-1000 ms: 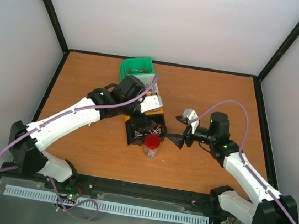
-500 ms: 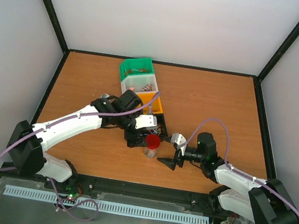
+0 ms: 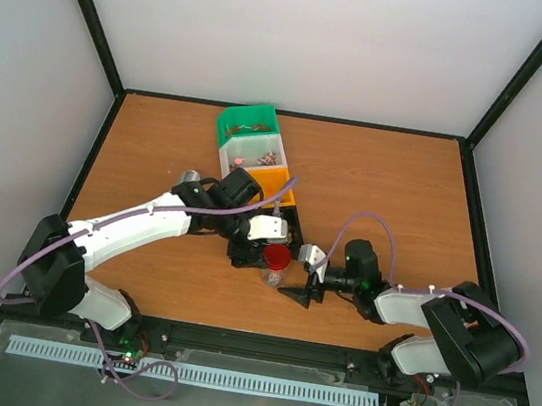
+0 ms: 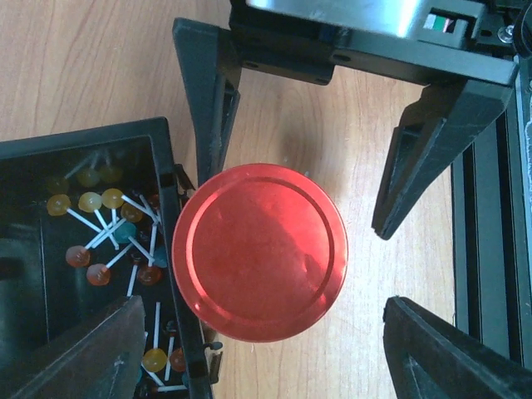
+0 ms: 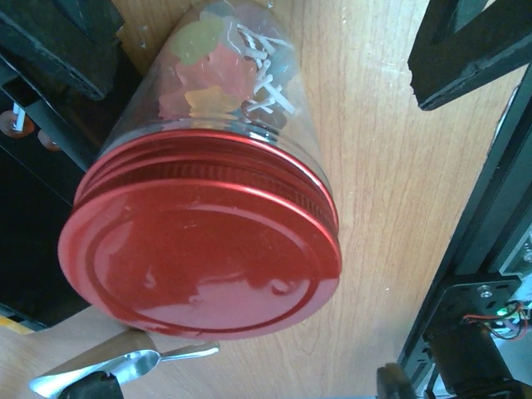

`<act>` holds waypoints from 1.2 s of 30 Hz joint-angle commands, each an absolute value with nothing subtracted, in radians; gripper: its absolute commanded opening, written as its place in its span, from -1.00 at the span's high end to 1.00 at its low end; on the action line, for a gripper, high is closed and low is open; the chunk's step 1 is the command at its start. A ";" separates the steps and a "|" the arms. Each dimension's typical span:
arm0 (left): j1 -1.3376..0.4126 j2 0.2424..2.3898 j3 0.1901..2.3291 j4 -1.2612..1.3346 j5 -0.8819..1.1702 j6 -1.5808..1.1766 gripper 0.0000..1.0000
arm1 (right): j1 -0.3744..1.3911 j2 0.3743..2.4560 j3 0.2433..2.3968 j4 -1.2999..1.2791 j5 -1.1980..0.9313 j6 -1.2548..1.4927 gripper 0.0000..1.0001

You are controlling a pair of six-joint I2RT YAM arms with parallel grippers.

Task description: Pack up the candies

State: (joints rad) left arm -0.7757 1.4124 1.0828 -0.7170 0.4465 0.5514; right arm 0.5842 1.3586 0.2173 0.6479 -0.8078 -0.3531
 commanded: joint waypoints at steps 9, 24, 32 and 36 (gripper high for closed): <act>-0.795 1.425 1.077 -0.697 0.467 0.605 -0.57 | 0.627 1.505 0.251 0.773 -0.747 -0.394 -0.85; -0.795 1.352 1.033 -0.733 0.454 0.647 -0.54 | 0.695 1.658 0.303 0.808 -0.707 -0.434 -0.74; -0.795 1.338 1.021 -0.738 0.455 0.662 -0.53 | 0.699 1.717 0.278 0.978 -0.652 -0.384 -0.70; -0.794 1.337 1.016 -0.739 0.452 0.675 -0.52 | 0.700 1.719 0.270 1.013 -0.655 -0.385 -0.70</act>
State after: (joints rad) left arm -0.7876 1.3628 1.0183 -0.7322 0.4450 0.6327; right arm 0.6914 1.7107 0.2806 0.8902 -0.6777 -0.3874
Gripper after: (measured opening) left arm 0.764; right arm 0.842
